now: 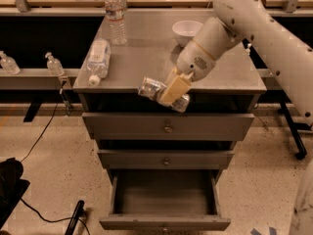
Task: Place redbull can into bottom drawer
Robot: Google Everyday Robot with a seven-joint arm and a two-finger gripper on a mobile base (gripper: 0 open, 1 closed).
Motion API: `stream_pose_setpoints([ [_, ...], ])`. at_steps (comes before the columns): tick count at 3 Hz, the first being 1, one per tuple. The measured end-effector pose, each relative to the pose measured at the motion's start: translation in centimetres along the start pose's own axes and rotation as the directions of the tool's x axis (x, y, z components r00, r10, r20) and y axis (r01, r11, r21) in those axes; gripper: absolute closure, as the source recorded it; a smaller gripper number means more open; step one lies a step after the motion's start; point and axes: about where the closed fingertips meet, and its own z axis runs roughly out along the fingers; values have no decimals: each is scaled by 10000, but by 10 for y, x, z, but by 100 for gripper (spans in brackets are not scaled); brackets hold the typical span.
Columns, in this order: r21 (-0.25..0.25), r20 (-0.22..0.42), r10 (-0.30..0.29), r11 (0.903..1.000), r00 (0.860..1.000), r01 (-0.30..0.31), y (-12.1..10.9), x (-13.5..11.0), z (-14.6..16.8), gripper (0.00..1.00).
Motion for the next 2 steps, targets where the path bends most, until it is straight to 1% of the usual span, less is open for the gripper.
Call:
stream_pose_setpoints([
  [1,-253,-60,-909,9956,9958,907,2,4,14,100],
  [2,732,-112,-916,9930,9957,922,-3,-2,5,100],
])
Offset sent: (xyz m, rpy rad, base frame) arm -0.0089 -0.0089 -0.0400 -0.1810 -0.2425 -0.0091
